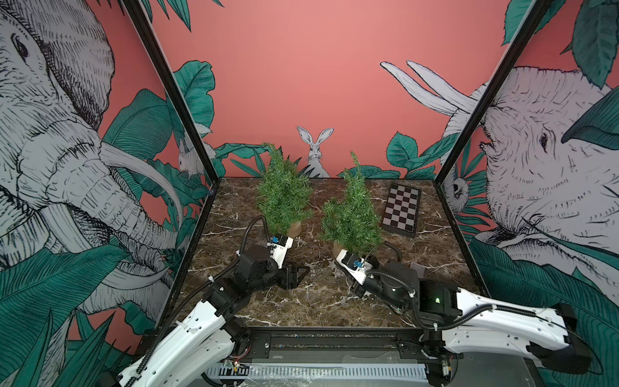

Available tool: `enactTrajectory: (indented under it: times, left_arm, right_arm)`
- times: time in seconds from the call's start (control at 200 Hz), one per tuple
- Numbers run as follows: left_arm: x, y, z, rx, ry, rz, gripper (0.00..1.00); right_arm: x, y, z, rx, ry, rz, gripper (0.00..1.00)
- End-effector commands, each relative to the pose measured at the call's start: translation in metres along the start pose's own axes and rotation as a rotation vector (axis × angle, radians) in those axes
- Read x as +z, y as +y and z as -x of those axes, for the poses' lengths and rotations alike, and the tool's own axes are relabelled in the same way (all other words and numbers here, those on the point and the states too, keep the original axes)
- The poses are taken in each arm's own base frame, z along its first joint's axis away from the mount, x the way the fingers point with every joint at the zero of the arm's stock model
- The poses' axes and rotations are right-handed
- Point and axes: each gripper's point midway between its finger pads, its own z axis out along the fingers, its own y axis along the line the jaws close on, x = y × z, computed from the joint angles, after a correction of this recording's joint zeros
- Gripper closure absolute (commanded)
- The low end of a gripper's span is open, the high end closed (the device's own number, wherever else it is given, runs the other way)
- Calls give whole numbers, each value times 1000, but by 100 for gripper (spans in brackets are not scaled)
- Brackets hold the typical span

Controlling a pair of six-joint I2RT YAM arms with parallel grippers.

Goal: Wrap string light around the christmas tree
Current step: Pick up the light string from the center of the board.

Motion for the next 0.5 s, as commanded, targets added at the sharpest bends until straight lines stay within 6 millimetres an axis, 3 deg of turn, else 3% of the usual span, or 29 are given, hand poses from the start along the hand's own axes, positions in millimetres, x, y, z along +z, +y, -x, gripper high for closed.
enactTrajectory:
  times: [0.0,0.22,0.495]
  left_arm:
    - [7,-16,1,99,-26,-48,34]
    - [22,-44,7,265,-36,-61,33]
    - [25,-90,41,337,-190,-149,32]
  right_arm:
    - [-9,-12,11,39,-57,-44,87]
    - [-24,-23,36,69,-143,-57,87]
    - [-42,-32,65,89,-230,-51,87]
